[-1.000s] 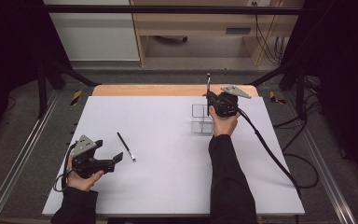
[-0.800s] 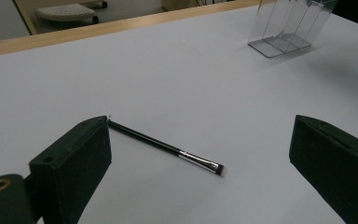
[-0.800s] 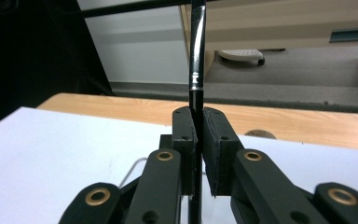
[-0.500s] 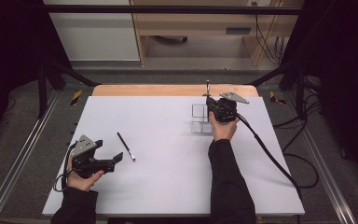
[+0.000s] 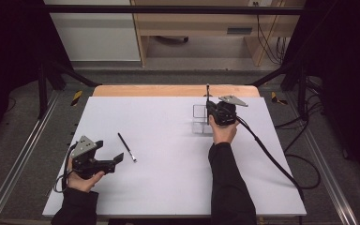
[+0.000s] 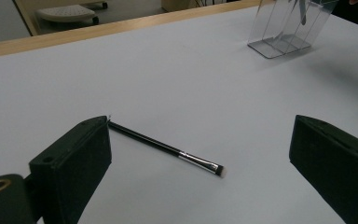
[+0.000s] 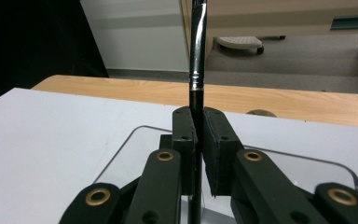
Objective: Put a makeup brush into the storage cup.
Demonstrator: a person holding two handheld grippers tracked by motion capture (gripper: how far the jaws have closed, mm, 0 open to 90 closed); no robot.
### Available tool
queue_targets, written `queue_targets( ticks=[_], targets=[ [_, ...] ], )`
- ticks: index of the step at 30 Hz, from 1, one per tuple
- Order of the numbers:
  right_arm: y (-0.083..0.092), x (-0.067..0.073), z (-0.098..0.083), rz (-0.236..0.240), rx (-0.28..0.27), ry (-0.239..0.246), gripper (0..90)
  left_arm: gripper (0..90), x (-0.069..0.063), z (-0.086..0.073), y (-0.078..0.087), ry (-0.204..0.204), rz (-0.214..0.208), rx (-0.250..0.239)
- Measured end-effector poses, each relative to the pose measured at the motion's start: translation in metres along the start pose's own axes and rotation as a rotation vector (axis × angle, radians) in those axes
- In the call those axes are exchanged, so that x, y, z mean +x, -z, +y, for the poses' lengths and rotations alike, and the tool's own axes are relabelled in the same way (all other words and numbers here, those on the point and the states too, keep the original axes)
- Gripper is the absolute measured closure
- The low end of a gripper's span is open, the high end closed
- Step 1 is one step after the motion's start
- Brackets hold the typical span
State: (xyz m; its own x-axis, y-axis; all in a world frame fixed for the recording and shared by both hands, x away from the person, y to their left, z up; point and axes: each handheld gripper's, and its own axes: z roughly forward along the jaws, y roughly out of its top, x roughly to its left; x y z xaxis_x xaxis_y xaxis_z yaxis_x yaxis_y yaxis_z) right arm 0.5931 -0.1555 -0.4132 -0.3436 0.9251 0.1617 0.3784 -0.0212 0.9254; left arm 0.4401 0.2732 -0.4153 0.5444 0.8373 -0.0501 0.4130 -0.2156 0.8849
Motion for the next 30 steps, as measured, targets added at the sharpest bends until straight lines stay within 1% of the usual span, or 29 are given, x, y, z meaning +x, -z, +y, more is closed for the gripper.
queue_targets(
  ticks=[2,9,11,12,14,19,24,30],
  targets=[
    [0.000,-0.002,-0.003,0.001,0.005,-0.010,84.4,4.6,0.000,0.000,0.000,-0.001,0.000,0.001],
    [0.003,-0.003,-0.006,0.006,0.013,-0.008,84.3,4.6,0.000,0.000,-0.001,-0.002,0.000,0.003],
    [0.004,-0.003,-0.007,0.004,0.024,-0.001,84.3,4.6,0.000,0.000,-0.001,-0.002,0.000,0.004],
    [0.003,-0.003,-0.007,0.003,0.038,0.006,84.3,4.6,-0.001,0.000,-0.001,-0.003,0.000,0.004],
    [0.003,-0.003,-0.008,0.002,0.048,0.006,84.3,4.6,-0.001,0.000,-0.001,-0.003,-0.001,0.003],
    [0.004,-0.002,-0.009,-0.002,0.060,0.019,84.2,4.6,-0.001,0.000,-0.001,-0.003,0.000,0.004],
    [0.005,-0.002,-0.009,0.006,0.088,0.016,83.5,4.6,-0.001,0.000,-0.002,-0.005,0.000,0.005],
    [0.014,0.000,-0.007,0.015,0.085,0.028,77.1,4.6,-0.001,0.000,-0.002,-0.005,0.000,0.003]
  ],
)
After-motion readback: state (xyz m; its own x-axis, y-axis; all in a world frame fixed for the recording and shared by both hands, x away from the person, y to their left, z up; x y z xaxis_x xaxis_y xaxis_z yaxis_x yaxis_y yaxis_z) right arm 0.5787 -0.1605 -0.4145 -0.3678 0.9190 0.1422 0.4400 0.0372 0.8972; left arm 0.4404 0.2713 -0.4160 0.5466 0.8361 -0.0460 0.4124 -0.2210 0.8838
